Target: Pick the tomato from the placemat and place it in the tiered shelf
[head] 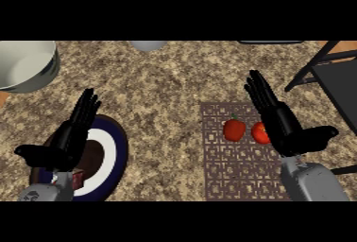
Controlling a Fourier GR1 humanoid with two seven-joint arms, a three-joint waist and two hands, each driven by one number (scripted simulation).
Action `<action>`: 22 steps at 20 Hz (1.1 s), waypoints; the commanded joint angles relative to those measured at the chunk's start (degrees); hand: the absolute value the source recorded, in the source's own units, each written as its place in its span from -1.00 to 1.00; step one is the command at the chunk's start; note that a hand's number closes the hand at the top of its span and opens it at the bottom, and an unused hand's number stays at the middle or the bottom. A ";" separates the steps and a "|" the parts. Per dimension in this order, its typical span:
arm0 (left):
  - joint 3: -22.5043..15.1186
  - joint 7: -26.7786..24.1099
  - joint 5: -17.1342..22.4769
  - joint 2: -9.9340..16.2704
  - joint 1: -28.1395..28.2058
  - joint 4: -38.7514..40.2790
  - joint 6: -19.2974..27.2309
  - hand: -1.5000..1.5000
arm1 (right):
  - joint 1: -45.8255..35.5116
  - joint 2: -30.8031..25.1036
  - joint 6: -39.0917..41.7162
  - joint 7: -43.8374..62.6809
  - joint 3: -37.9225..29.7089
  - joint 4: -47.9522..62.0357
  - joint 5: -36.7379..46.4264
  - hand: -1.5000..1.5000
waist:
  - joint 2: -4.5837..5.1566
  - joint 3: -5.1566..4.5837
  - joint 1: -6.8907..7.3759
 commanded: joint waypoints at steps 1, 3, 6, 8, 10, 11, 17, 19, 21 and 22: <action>2.44 -0.28 -1.20 1.89 1.33 0.83 -1.41 0.00 | 0.72 -1.30 2.59 -1.43 -2.74 -0.53 0.94 1.00 | 0.58 -0.64 0.55; 5.33 6.54 0.10 6.36 2.12 -0.91 -0.14 0.00 | -1.75 -0.38 2.03 -9.00 -1.10 6.72 5.09 1.00 | 0.71 -0.56 1.51; 8.08 6.64 -2.40 9.74 2.41 7.66 0.84 0.00 | -9.01 -0.18 -1.44 -7.82 1.00 8.27 11.18 1.00 | 1.08 -0.64 2.07; 6.46 7.00 -1.41 7.86 5.84 6.12 0.81 0.00 | -1.07 -9.32 -17.68 -1.96 -6.39 12.76 22.89 1.00 | 0.96 -1.10 -0.90; 6.78 7.54 -1.12 8.63 5.39 6.64 -0.06 0.00 | -0.76 -5.02 -26.79 -4.66 -3.98 13.40 29.81 1.00 | 0.88 -0.81 0.40; 6.19 8.54 -1.10 7.98 5.55 6.83 -0.04 0.00 | 1.06 0.74 -30.81 -4.33 0.47 12.13 32.48 -1.00 | 0.62 -0.73 0.55; 10.23 8.78 0.40 10.61 5.91 7.77 -4.73 0.00 | 7.56 4.41 -30.63 5.79 9.84 4.21 42.28 -1.00 | 0.44 -0.70 0.35; 8.64 8.77 -1.11 9.00 7.73 5.25 -1.92 0.00 | 6.91 -0.35 -30.76 14.47 8.35 2.64 48.61 -1.00 | 0.18 -0.79 0.01; 8.93 10.90 -1.21 9.13 4.82 5.62 -0.80 0.00 | 6.47 -1.30 -30.19 19.41 9.93 6.58 56.38 -1.00 | 0.28 -0.88 -0.28; 8.68 10.86 -1.02 8.96 5.69 6.63 -1.48 0.00 | 6.44 -3.33 -27.49 23.82 10.02 3.14 58.98 -1.00 | 0.11 -0.96 -0.74</action>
